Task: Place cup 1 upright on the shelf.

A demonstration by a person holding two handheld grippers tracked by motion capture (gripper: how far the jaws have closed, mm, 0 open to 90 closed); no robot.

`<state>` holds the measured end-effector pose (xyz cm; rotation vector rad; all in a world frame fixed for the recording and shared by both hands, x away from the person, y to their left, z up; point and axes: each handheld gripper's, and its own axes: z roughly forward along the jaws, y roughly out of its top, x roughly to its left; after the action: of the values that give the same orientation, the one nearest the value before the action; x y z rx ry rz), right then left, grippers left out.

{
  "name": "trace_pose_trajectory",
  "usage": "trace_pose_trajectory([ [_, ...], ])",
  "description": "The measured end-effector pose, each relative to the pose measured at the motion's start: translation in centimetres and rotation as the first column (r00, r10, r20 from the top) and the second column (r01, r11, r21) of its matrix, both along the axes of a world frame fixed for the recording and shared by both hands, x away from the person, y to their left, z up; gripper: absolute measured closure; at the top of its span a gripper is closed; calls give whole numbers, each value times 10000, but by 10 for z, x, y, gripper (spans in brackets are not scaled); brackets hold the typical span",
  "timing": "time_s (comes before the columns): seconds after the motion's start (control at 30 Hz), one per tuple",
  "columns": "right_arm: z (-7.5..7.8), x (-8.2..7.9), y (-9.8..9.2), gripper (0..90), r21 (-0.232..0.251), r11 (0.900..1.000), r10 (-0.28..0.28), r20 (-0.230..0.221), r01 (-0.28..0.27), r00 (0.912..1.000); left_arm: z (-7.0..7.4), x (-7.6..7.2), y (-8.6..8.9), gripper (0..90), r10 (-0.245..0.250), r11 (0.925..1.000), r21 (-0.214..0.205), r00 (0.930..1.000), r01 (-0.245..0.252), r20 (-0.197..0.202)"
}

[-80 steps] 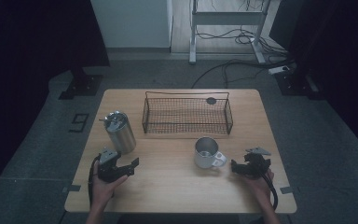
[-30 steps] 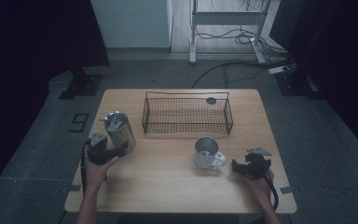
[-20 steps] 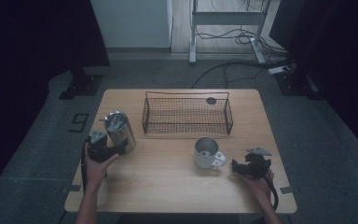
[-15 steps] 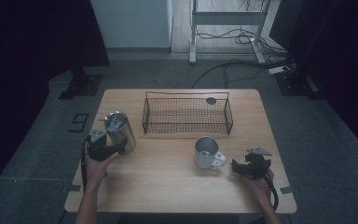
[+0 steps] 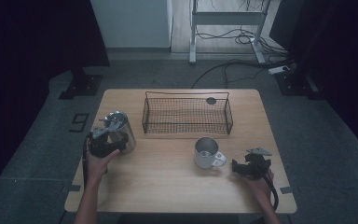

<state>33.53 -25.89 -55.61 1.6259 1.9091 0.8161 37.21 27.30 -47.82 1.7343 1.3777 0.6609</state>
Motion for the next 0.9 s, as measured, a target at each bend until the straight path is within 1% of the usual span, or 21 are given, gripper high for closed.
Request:
trace_pose_trajectory([
  [0.07,0,0,0,20,0,10000,-2,-1,2,10000,1,3,-3,68,48,9997,252,10000,-46,-67],
  [0.1,0,0,0,20,-2,10000,-2,1,2,10000,0,4,-4,63,81,9995,300,10000,-80,-30],
  [0.2,0,0,0,20,-3,10000,-1,2,1,10000,-1,6,-4,53,56,9996,265,10000,-56,11],
  [0.43,0,0,0,21,4,10000,7,17,-7,10000,0,11,-5,41,-7,9991,425,10000,7,6],
  [0.7,0,0,0,22,2,10000,2,22,-2,10000,-1,18,-7,24,-59,9992,396,10000,57,50],
  [0.77,0,0,0,23,-6,10000,-9,13,9,10000,-1,21,-7,21,-79,9986,518,9999,75,80],
  [0.9,0,0,0,24,6,10000,-16,26,16,10000,-3,24,-7,17,-79,9990,452,9998,70,209],
])
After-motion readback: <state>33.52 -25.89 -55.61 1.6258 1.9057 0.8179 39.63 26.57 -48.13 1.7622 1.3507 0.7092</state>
